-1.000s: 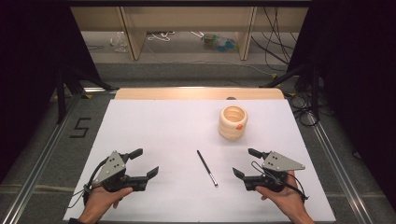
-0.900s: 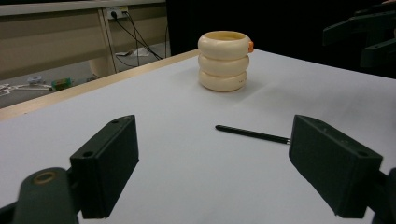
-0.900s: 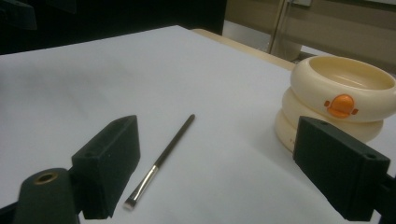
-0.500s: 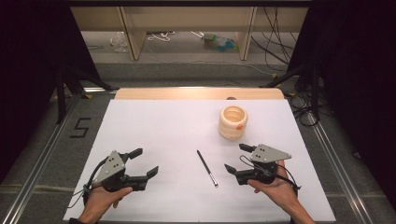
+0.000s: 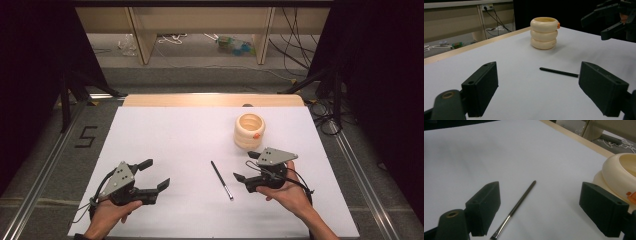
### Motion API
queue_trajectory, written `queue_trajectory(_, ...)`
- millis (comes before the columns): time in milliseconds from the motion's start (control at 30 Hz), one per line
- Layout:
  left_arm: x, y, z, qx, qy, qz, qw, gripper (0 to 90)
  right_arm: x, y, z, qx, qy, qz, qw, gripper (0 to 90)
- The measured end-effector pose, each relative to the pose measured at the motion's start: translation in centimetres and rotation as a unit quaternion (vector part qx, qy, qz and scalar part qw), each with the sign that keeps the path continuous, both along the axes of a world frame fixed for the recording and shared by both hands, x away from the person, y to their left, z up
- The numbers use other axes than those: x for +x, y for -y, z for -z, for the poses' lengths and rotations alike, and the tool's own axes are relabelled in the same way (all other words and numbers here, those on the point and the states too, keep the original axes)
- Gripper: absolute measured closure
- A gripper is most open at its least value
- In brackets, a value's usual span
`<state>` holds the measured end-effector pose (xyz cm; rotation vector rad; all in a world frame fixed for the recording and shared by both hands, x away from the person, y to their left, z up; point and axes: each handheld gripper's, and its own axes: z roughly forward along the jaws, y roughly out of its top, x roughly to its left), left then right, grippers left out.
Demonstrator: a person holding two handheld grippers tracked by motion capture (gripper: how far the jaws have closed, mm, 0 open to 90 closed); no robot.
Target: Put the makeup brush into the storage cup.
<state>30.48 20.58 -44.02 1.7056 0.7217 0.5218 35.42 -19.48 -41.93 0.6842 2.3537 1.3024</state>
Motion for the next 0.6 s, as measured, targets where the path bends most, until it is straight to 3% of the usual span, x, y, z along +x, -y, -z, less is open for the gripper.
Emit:
queue_trajectory(167, 0.0, 0.1, 0.0, 0.006, 0.004, 0.003, 1.0, 16.1, 0.3, -0.6, -0.2, -0.013, -0.01, 0.0, 0.9999, 18.7)
queue_trajectory(467, 0.0, 0.1, 0.0, 0.004, 0.003, 0.003, 1.0, 16.1, 1.3, -2.4, -0.1, -0.061, -0.03, -0.004, 0.9977, 21.6)
queue_trajectory(600, 0.0, 0.1, 0.0, 0.003, 0.003, 0.003, 1.0, 16.1, 1.6, -2.8, -0.1, -0.068, -0.033, -0.007, 0.9972, 21.7)
